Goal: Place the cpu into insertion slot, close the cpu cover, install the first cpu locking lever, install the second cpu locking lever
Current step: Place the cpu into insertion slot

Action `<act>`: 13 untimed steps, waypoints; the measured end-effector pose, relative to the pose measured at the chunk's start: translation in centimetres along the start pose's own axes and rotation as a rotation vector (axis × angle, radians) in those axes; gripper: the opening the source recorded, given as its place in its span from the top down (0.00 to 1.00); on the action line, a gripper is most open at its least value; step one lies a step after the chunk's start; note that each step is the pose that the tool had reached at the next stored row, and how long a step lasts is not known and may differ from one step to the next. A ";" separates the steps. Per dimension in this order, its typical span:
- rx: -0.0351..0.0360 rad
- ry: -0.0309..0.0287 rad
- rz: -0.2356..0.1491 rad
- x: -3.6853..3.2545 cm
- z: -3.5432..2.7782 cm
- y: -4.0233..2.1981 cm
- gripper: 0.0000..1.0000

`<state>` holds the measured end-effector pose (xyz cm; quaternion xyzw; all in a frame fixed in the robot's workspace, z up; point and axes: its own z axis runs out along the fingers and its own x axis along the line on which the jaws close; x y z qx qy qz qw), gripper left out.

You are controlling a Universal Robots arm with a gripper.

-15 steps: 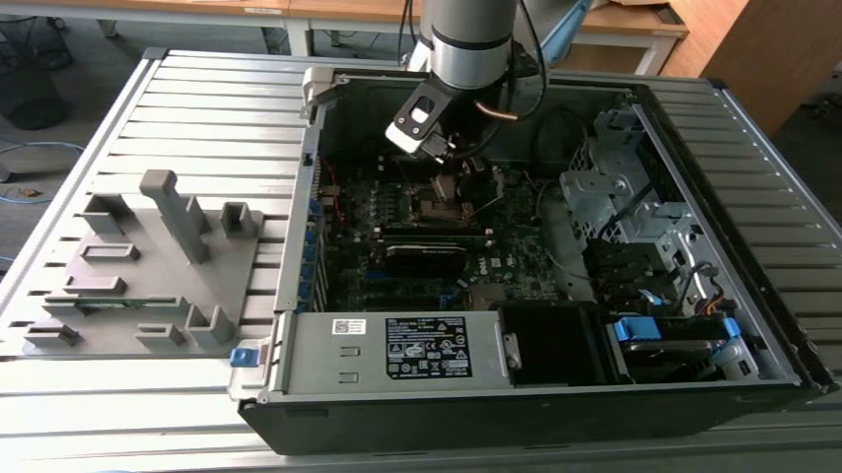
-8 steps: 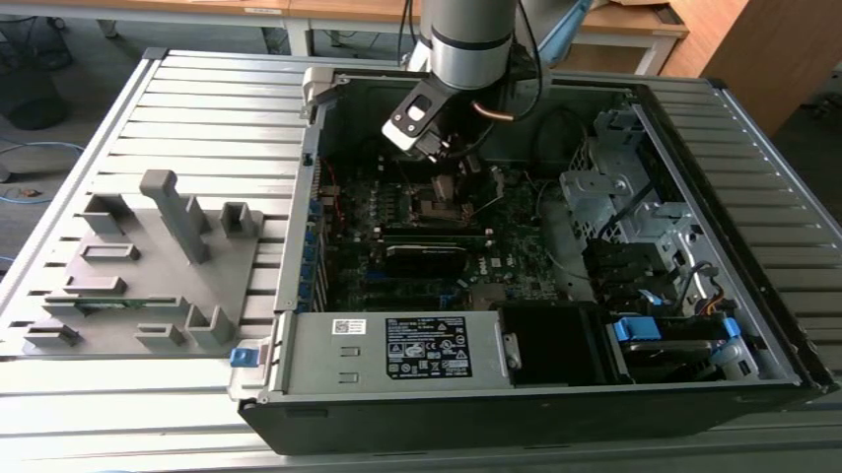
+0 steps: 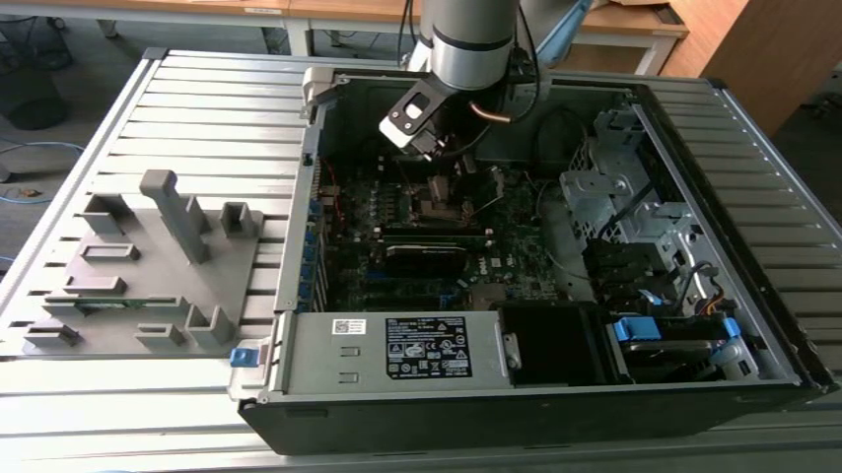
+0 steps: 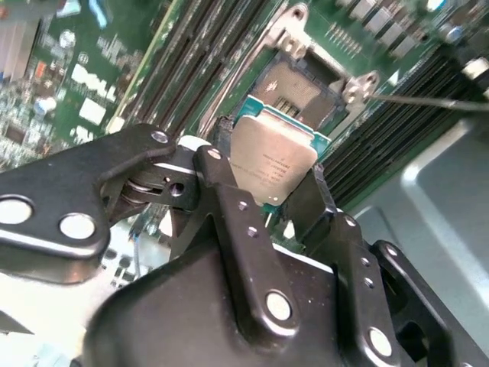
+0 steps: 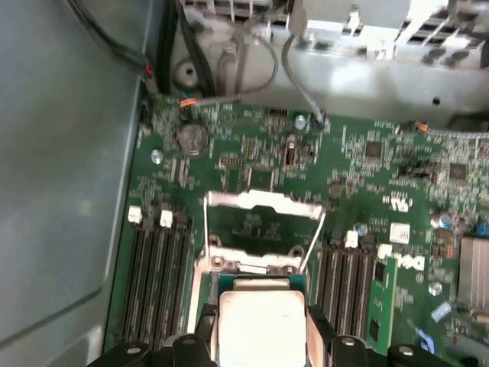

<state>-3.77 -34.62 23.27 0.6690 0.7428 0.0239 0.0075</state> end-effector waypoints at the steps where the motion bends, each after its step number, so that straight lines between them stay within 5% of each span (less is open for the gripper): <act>1: 0.0081 0.0005 0.000 0.00 0.01 0.01 0.46; 6: 0.0129 0.0009 0.003 0.00 0.01 0.00 0.46; 13: 0.0106 -0.0032 0.114 0.00 0.16 0.00 0.46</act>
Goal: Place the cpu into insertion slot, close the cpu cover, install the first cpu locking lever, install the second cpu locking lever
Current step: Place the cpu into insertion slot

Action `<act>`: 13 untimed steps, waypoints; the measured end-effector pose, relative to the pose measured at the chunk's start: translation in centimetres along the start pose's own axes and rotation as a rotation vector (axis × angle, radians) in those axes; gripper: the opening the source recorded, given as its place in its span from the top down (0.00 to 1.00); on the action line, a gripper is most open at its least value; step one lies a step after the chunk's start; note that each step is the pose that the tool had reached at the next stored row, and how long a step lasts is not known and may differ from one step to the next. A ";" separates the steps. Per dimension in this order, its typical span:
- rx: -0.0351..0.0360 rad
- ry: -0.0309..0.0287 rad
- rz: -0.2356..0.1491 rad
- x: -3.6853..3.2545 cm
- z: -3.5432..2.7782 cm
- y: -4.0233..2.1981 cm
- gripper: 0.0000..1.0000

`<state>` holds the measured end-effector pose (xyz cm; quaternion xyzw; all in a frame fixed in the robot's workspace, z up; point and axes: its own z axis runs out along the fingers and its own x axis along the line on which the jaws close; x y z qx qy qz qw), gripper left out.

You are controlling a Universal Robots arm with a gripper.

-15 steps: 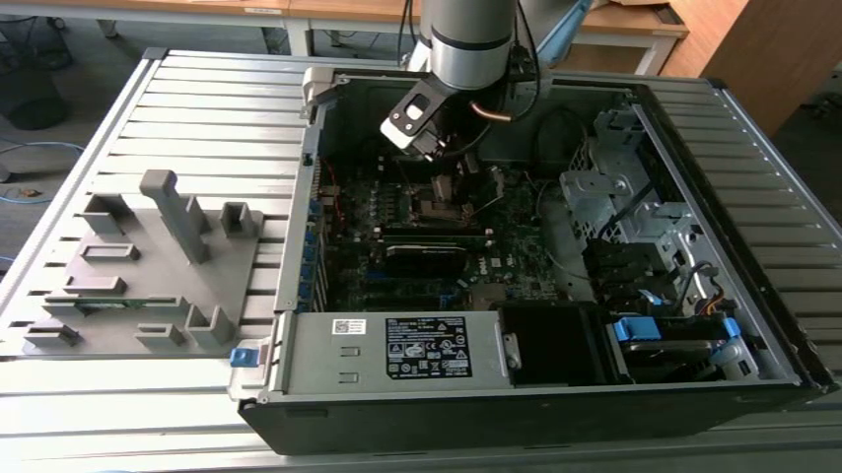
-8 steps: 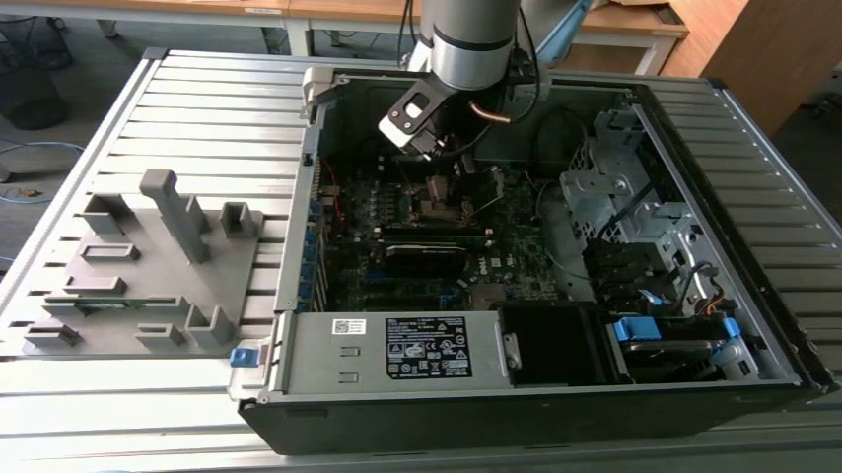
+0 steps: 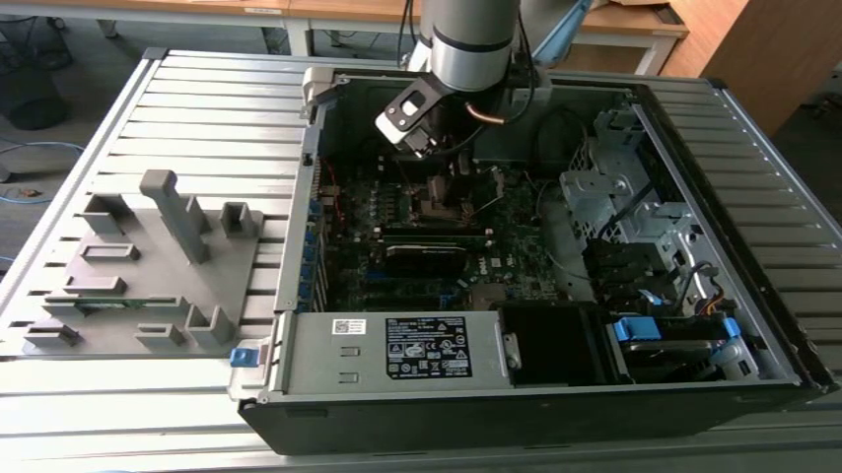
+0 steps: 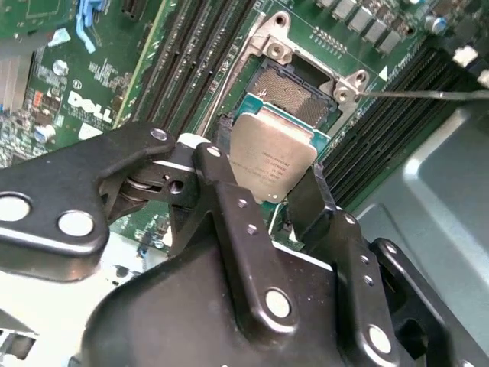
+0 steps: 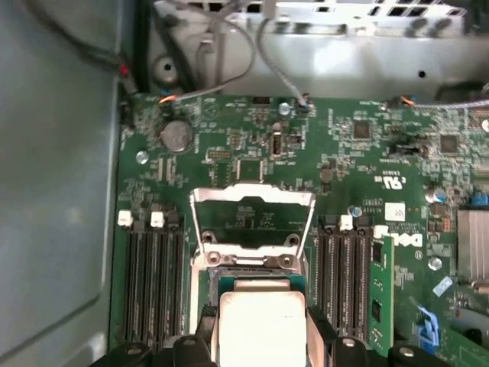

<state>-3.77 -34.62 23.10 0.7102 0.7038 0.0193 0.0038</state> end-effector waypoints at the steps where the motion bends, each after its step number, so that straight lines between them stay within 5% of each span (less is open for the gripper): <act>1: -0.0001 -0.0005 0.010 0.00 0.01 0.00 0.46; 6: -0.0019 -0.0005 0.009 0.39 0.12 -0.01 0.46; 13: -0.0189 0.0000 0.004 0.59 0.67 -0.08 0.46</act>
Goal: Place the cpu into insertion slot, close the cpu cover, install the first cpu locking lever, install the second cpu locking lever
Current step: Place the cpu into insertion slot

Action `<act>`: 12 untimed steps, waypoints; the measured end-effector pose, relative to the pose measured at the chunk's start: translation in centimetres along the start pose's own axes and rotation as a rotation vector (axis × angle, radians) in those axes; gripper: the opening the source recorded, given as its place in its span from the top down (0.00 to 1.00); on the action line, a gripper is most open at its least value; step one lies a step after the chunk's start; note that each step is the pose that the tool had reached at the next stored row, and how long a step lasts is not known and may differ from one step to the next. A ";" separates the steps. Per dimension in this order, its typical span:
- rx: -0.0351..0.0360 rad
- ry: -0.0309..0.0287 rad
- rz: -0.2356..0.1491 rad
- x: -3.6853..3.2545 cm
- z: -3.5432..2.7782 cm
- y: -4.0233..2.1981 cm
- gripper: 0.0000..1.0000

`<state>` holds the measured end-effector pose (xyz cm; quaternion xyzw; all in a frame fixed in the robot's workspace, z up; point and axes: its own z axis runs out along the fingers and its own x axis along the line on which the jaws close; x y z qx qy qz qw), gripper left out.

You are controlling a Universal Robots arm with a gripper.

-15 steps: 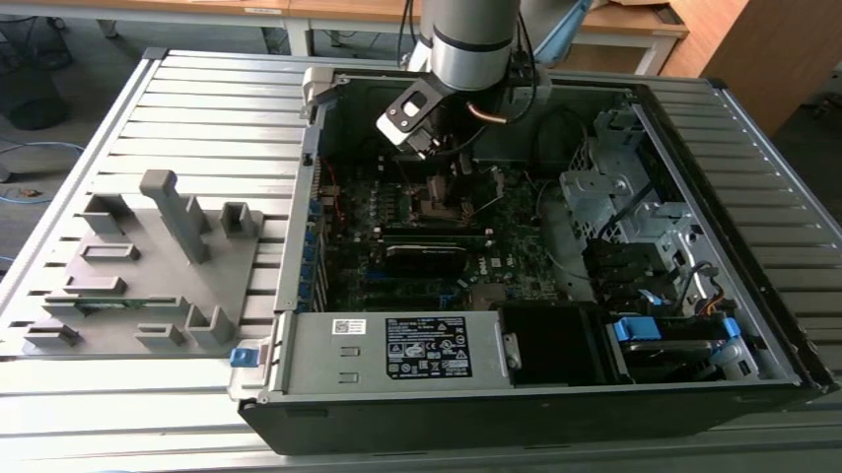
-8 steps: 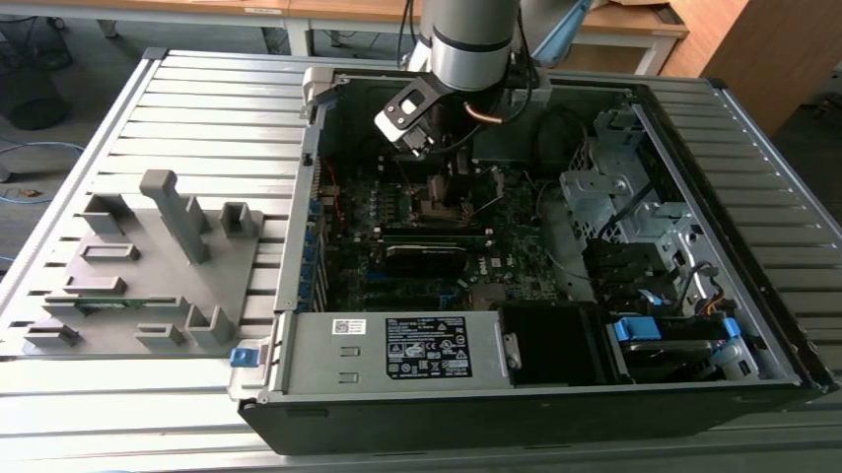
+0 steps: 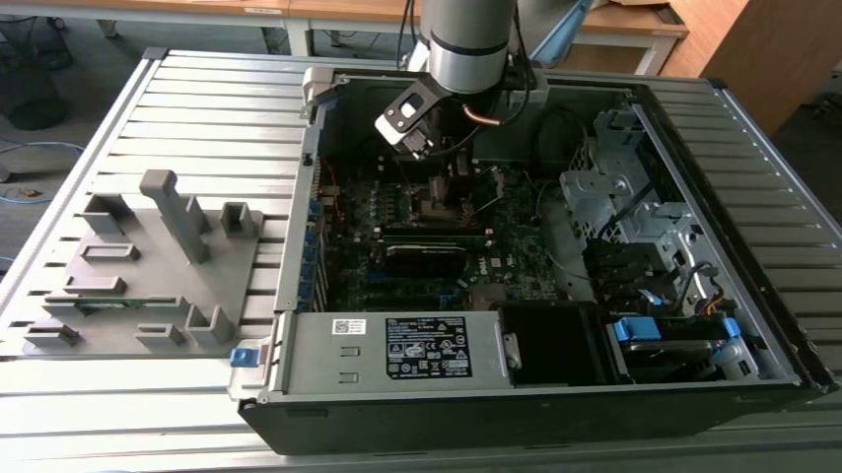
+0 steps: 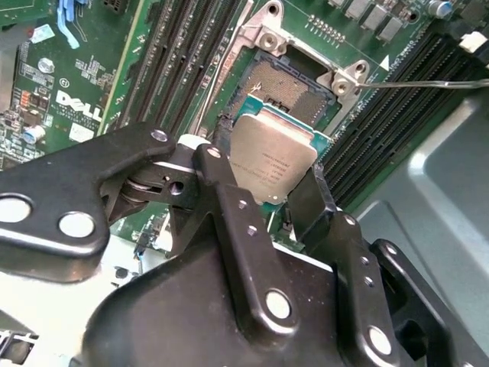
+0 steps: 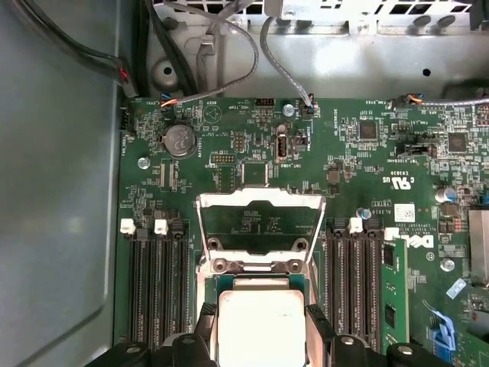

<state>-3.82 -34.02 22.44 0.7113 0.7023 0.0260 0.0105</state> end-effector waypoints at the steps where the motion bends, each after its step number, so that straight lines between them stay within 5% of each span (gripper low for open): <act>1: 0.0001 -0.0002 0.000 0.00 0.00 0.00 0.46; 12: -0.0001 -0.0001 0.000 -0.01 0.65 -0.39 0.46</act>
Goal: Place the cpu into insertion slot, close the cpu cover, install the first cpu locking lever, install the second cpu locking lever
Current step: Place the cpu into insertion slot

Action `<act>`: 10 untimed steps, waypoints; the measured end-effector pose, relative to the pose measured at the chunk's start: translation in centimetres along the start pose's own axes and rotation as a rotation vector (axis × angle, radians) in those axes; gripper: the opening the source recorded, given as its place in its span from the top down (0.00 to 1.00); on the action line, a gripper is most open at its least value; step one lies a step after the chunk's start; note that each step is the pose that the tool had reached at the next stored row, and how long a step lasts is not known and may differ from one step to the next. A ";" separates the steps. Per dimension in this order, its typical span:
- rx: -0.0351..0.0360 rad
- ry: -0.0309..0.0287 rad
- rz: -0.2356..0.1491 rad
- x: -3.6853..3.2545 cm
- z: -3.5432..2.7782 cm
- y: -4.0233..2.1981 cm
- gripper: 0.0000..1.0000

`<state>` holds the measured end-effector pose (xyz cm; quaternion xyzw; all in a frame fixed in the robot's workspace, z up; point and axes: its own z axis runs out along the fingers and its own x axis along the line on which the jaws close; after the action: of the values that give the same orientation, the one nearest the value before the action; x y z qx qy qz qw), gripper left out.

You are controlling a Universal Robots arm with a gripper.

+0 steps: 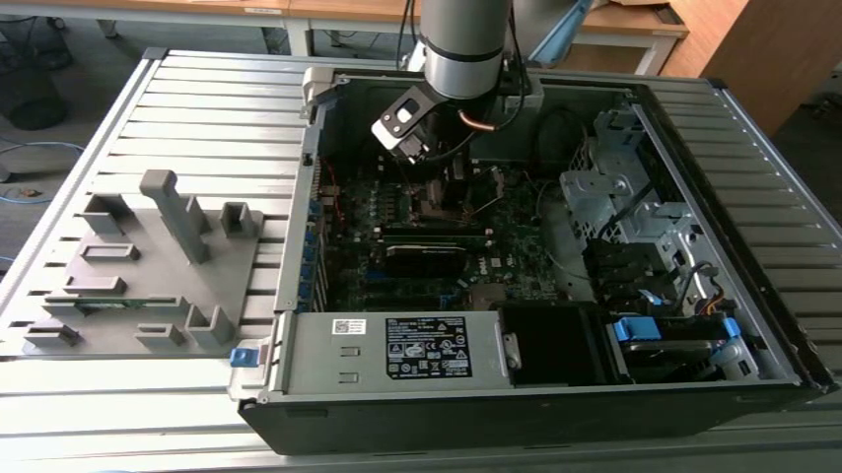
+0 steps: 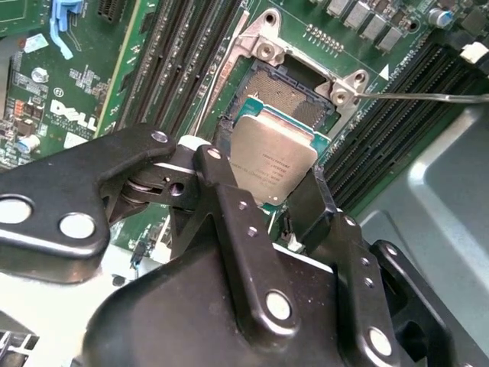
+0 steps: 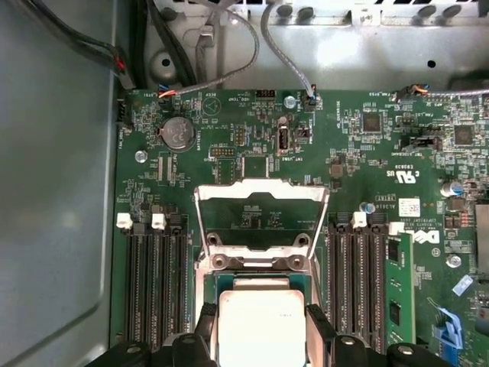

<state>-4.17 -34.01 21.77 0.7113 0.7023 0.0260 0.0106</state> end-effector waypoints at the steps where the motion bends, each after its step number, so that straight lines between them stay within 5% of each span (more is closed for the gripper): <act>1: 0.0001 -0.0001 0.000 -0.01 0.04 -0.01 0.46; 10: 0.0000 0.0000 0.000 -0.02 0.76 -0.35 0.46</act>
<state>-4.48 -34.02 20.99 0.7114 0.7022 0.0260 0.0106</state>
